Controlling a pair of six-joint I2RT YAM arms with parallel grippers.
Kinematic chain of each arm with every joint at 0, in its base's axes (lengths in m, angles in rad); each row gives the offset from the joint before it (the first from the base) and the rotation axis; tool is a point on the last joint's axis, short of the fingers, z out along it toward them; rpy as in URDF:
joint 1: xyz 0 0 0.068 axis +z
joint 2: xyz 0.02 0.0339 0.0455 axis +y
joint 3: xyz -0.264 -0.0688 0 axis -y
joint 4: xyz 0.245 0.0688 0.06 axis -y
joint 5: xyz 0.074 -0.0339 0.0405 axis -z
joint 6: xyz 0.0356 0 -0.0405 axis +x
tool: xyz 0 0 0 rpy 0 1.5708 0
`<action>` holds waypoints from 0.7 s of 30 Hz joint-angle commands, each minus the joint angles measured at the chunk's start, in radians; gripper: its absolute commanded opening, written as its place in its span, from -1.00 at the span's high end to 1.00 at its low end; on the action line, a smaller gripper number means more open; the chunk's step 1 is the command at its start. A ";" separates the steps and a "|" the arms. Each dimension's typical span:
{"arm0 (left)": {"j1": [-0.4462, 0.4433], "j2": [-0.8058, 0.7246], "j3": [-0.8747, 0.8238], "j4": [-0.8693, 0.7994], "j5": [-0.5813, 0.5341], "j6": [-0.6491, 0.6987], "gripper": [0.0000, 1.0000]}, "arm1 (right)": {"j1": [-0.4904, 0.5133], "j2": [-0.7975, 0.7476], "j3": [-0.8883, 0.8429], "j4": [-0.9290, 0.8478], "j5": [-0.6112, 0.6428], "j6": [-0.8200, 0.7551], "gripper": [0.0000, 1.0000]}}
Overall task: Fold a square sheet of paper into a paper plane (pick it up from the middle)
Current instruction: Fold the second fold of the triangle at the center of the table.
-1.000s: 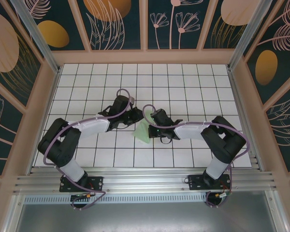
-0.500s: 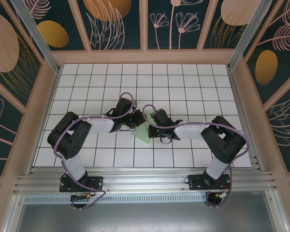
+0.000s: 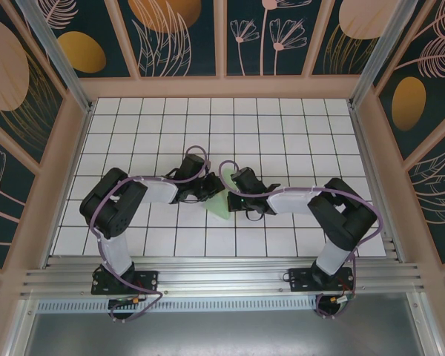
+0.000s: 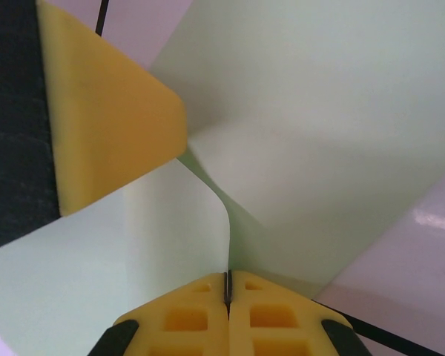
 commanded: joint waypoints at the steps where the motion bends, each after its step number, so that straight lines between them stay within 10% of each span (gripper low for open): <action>1: 0.000 0.023 -0.030 -0.024 -0.026 0.044 0.73 | 0.009 0.044 -0.005 -0.016 0.008 -0.006 0.95; 13: -0.002 0.038 -0.095 -0.004 -0.072 0.077 0.73 | 0.010 0.026 0.030 -0.056 0.020 0.012 0.87; 21: -0.002 0.035 -0.111 0.001 -0.082 0.090 0.74 | -0.004 -0.158 0.047 -0.121 0.050 0.091 0.39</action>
